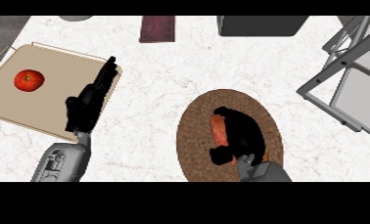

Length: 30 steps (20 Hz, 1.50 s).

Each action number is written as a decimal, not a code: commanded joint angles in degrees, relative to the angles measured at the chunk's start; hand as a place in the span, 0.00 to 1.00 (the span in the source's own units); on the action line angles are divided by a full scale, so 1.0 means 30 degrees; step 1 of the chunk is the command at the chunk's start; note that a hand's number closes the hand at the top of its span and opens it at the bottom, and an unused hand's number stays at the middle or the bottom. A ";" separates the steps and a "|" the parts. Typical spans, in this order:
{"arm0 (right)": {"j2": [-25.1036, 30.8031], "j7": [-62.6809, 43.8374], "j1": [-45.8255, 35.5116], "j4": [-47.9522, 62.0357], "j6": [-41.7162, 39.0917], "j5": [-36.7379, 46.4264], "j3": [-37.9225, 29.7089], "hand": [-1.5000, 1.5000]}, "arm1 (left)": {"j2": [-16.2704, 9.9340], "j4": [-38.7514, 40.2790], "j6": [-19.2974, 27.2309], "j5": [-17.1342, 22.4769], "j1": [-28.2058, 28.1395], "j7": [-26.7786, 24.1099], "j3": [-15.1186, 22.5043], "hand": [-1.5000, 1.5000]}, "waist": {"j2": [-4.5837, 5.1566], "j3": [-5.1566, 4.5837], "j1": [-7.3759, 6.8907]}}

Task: Pick the sweet potato from the placemat and place it in the tiered shelf

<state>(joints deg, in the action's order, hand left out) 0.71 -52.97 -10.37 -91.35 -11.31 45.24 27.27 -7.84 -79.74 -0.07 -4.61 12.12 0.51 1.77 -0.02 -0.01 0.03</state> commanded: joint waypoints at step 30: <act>1.5695 2.5076 0.9989 -1.0020 -0.1862 -1.1392 -0.6094 1.00 | 0.0275 -0.1286 0.0820 -0.0315 -0.2733 -0.0213 -0.0818 0.50 | -0.0436 0.0147 0.2655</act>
<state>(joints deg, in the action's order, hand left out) 44.39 14.72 15.90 -120.49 -16.89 19.19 17.58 -7.38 -83.25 2.28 -5.52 5.62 0.57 -0.94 -1.38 0.50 7.40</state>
